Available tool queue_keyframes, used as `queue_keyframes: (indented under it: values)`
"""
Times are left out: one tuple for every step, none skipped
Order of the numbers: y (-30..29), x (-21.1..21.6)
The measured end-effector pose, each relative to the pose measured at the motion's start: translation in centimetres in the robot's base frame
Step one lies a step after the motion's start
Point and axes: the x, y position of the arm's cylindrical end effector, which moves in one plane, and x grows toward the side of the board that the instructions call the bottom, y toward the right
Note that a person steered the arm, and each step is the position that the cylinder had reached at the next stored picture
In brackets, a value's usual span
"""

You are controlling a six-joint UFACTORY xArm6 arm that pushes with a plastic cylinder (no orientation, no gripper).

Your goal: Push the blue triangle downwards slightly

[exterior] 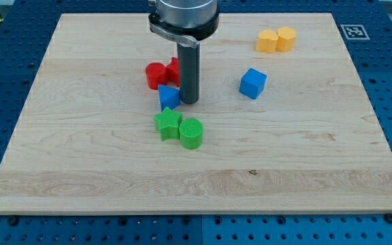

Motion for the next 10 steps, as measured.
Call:
queue_keyframes:
  values:
    - [-2.9,0.1]
    - [-3.8,0.1]
    - [-2.7,0.0]
    - [-4.9,-1.2]
    - [-6.4,-1.3]
    - [-6.8,-1.4]
    - [-8.4,-1.5]
    - [-7.5,-0.5]
    - [-7.3,-0.2]
    - [-7.2,0.2]
